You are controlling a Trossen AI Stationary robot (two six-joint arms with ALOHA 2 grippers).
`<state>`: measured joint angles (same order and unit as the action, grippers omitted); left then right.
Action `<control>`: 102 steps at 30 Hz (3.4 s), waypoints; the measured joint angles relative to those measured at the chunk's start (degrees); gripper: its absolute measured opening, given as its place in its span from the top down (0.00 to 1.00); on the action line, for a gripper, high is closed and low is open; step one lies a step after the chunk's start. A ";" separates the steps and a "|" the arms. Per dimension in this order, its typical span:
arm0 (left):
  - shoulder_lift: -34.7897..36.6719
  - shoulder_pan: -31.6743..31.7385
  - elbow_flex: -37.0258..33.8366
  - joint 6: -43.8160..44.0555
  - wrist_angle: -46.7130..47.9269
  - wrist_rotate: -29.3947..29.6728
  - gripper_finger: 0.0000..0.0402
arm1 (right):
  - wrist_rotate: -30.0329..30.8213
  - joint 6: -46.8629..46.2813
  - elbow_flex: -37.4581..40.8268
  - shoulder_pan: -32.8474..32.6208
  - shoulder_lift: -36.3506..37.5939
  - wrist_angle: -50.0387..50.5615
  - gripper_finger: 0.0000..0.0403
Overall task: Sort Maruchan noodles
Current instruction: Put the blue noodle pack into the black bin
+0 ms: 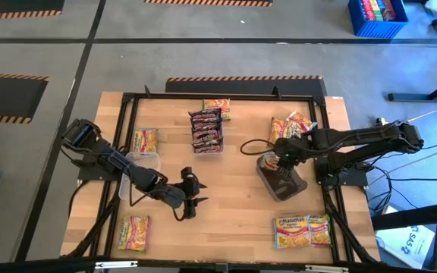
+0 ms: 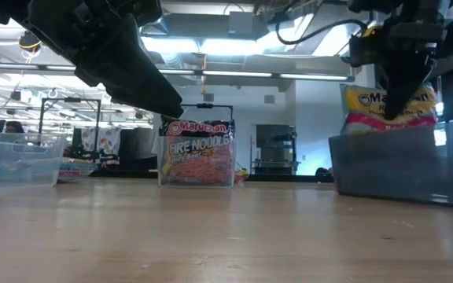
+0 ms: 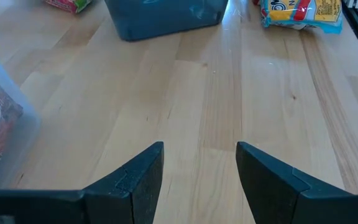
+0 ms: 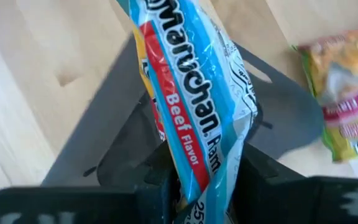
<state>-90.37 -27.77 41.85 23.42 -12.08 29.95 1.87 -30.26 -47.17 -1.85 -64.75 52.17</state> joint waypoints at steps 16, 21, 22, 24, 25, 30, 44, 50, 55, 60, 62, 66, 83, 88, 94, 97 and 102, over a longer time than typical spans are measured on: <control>0.00 0.00 0.00 0.00 0.02 0.00 0.51 | 3.09 -21.85 0.03 0.00 0.00 21.88 0.75; 0.00 -0.02 0.00 0.03 0.02 0.64 0.51 | 3.08 -15.55 -0.12 0.00 0.00 19.66 0.75; 0.00 -0.02 0.00 0.02 0.02 0.66 0.51 | 3.12 -12.48 -0.14 0.00 0.02 18.35 0.75; 0.00 -0.02 0.00 0.02 0.02 0.68 0.51 | 3.52 -5.51 -0.19 0.00 0.02 15.53 0.75; 0.00 -0.01 0.00 0.02 0.02 0.70 0.51 | 3.74 -2.41 -0.19 0.00 0.02 14.42 0.75; 0.00 -0.02 0.00 0.00 0.02 0.70 0.51 | 4.04 3.81 1.26 0.00 0.02 10.27 0.75; 0.00 -0.02 0.00 -0.02 -0.11 0.68 0.51 | 2.86 0.95 6.00 2.00 0.02 5.98 0.75; -0.98 0.02 0.00 -0.15 -0.86 0.70 0.51 | -2.38 -6.55 6.00 1.88 0.02 7.07 0.75; -3.04 0.02 0.00 0.06 -1.07 0.52 0.51 | -7.66 -9.67 6.00 1.88 0.02 7.71 0.75; -3.43 0.04 0.00 0.27 -1.59 0.50 0.51 | -12.08 -9.24 6.00 1.81 0.02 7.43 0.75; -3.43 0.04 0.00 0.20 -2.50 0.50 0.51 | -12.07 -8.41 6.02 1.81 0.02 6.34 0.75; -3.93 0.92 0.00 -0.09 -3.74 0.48 0.51 | -11.83 -7.92 6.02 1.81 0.02 0.89 0.75; -22.51 12.81 20.45 -9.26 -5.31 -8.81 0.51 | -9.40 -5.36 6.02 1.81 -0.04 -5.65 0.75; -27.88 15.35 27.37 -10.53 -5.68 -10.79 0.51 | -8.90 -5.32 6.02 1.81 -0.04 -5.69 0.75; -33.27 17.63 34.60 -10.51 -5.70 -11.50 0.51 | -8.84 -5.33 6.02 1.81 -0.04 -5.69 0.75; -35.60 18.55 37.48 -10.53 -5.44 -11.53 0.51 | -8.77 -5.73 6.02 1.81 -0.04 -5.73 0.75; -36.79 20.50 40.25 -10.53 -5.62 -10.36 0.51 | -8.82 -6.18 6.02 1.81 -0.04 -5.86 0.75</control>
<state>-127.15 -7.26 82.10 12.88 -17.69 19.59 -6.94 -36.43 -41.15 -0.03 -64.79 46.31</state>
